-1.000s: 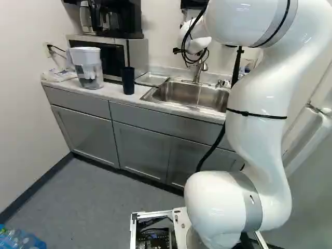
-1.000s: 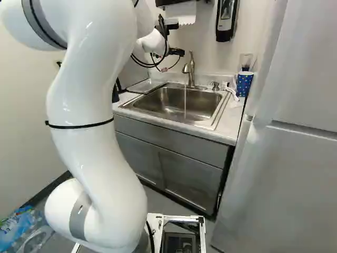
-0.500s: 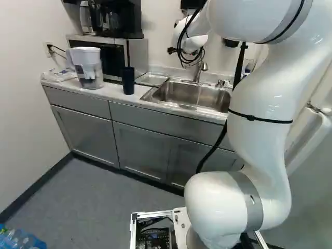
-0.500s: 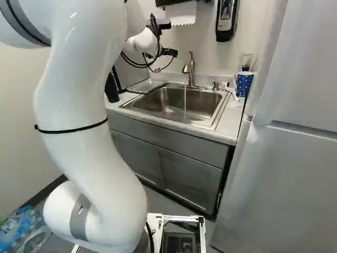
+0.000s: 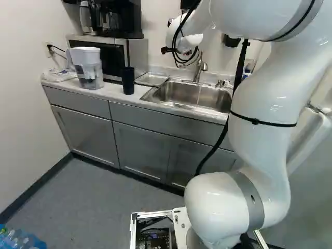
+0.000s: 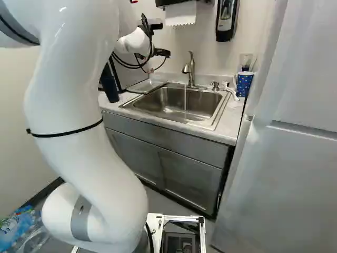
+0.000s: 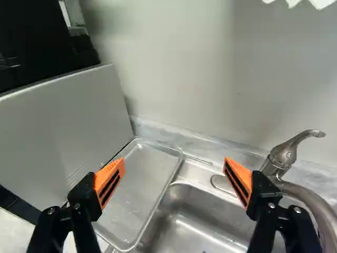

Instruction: Rinse the cup and place it in the tray

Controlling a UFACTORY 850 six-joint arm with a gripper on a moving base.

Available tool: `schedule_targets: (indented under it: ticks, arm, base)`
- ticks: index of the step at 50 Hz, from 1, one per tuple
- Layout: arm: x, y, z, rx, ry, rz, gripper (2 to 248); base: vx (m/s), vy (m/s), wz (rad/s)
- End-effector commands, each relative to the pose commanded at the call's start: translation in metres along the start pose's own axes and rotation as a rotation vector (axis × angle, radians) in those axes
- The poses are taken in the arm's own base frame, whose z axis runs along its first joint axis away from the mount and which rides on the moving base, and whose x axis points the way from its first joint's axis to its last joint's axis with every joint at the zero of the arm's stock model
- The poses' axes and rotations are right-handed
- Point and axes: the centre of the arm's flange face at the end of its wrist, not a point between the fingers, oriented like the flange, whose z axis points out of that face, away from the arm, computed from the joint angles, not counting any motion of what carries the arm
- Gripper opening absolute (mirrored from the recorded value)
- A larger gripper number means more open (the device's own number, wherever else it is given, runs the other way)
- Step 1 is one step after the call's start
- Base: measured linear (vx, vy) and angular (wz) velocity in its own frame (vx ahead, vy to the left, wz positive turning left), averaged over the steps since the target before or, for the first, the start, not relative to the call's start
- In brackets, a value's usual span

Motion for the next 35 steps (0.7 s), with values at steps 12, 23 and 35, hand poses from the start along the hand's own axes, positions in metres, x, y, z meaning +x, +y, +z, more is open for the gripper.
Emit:
schedule_targets:
  ticks: [12, 23, 35]
  arm:
    - [-0.001, -0.019, -0.006, 0.03, -0.002, -0.009, 247]
    - [-0.003, -0.033, -0.012, 0.052, -0.006, -0.016, 247]
    - [-0.009, -0.036, -0.026, 0.058, -0.033, -0.018, 247]
  base:
    - [0.0, 0.0, 0.0]
    - [0.0, 0.0, 0.0]
    - [0.0, 0.0, 0.0]
